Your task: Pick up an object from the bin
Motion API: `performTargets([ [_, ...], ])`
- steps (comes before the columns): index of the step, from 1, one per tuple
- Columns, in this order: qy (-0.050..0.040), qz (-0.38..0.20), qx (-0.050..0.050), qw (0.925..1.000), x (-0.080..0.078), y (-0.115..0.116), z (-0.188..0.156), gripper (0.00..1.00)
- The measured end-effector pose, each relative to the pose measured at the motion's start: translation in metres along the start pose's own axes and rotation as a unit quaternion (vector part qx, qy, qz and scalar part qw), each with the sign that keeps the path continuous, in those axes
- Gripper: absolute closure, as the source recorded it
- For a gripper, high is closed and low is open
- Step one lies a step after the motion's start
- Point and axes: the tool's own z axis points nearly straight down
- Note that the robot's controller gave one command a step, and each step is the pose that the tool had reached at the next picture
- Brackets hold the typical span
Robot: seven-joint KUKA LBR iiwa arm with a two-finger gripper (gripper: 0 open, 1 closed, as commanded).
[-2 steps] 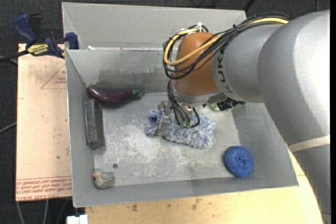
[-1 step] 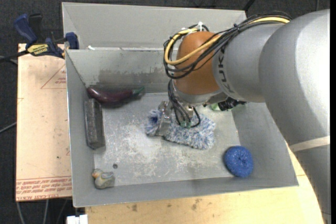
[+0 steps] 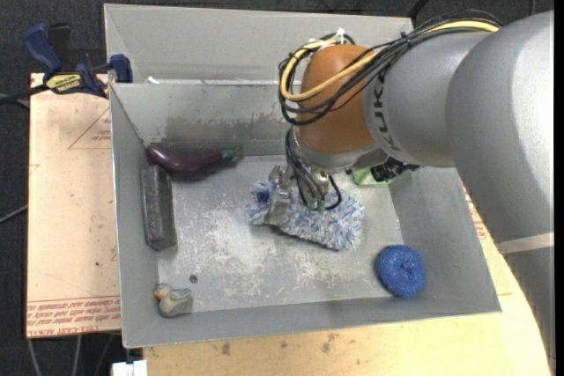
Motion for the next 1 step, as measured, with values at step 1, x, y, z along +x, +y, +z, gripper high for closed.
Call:
performTargets([
  [1, -0.0033, 0.000, -0.001, 1.0000, -0.0017, 0.0006, -0.0213, 1.00],
])
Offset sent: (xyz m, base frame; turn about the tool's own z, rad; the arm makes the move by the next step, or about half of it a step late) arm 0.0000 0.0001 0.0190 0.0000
